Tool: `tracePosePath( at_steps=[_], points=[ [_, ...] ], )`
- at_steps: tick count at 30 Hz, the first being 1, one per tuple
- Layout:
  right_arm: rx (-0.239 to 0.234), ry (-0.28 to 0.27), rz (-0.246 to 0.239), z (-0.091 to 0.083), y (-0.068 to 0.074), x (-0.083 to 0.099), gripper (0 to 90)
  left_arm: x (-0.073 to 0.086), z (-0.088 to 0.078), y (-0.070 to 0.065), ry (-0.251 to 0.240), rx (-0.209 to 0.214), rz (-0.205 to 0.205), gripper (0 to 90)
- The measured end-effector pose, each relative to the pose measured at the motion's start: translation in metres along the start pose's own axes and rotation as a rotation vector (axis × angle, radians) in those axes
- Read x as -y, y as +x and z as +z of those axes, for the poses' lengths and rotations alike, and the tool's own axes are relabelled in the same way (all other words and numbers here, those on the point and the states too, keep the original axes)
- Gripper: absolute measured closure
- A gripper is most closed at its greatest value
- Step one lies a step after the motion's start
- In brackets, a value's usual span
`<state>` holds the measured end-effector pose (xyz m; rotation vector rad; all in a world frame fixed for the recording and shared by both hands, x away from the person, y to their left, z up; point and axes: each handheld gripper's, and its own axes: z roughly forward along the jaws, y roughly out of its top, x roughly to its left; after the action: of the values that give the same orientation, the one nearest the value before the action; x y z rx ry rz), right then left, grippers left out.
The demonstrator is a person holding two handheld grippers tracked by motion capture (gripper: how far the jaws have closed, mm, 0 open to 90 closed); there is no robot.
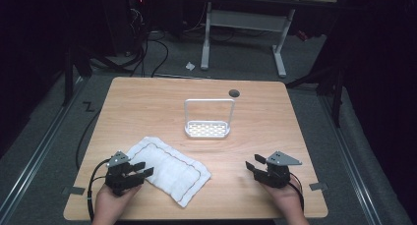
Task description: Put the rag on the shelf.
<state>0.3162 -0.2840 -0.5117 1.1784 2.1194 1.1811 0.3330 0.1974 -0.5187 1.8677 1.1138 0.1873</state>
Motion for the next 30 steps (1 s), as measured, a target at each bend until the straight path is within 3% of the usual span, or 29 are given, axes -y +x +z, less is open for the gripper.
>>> tracePosePath(
  at_steps=[4, 15, 17, 23, 25, 28, 30],
  points=[
    [-0.005, 0.021, -0.037, 0.005, 0.005, 0.001, 52.3, 0.0, 0.003, 0.001, 0.01, -0.005, 0.011, 51.3],
    [-0.061, 0.029, -0.041, 0.015, 0.019, -0.002, 55.8, 0.003, 0.0, 0.004, -0.008, -0.008, -0.006, 51.0],
    [-0.08, 0.028, -0.069, 0.019, 0.031, -0.004, 58.0, 0.002, 0.001, 0.003, -0.008, -0.014, 0.001, 51.1],
    [-0.136, 0.063, -0.091, 0.036, 0.052, -0.015, 62.1, 0.001, 0.001, 0.004, -0.011, -0.013, 0.012, 51.6],
    [-0.168, 0.081, -0.106, 0.051, 0.064, -0.028, 65.2, 0.001, 0.002, 0.005, 0.002, 0.0, 0.015, 50.9],
    [-0.179, 0.084, -0.128, 0.059, 0.071, -0.035, 67.0, 0.002, 0.002, 0.005, 0.006, 0.008, 0.018, 50.8],
    [-0.211, 0.095, -0.137, 0.076, 0.083, -0.047, 70.4, 0.002, 0.002, 0.005, 0.002, 0.011, 0.018, 50.9]
  ],
)
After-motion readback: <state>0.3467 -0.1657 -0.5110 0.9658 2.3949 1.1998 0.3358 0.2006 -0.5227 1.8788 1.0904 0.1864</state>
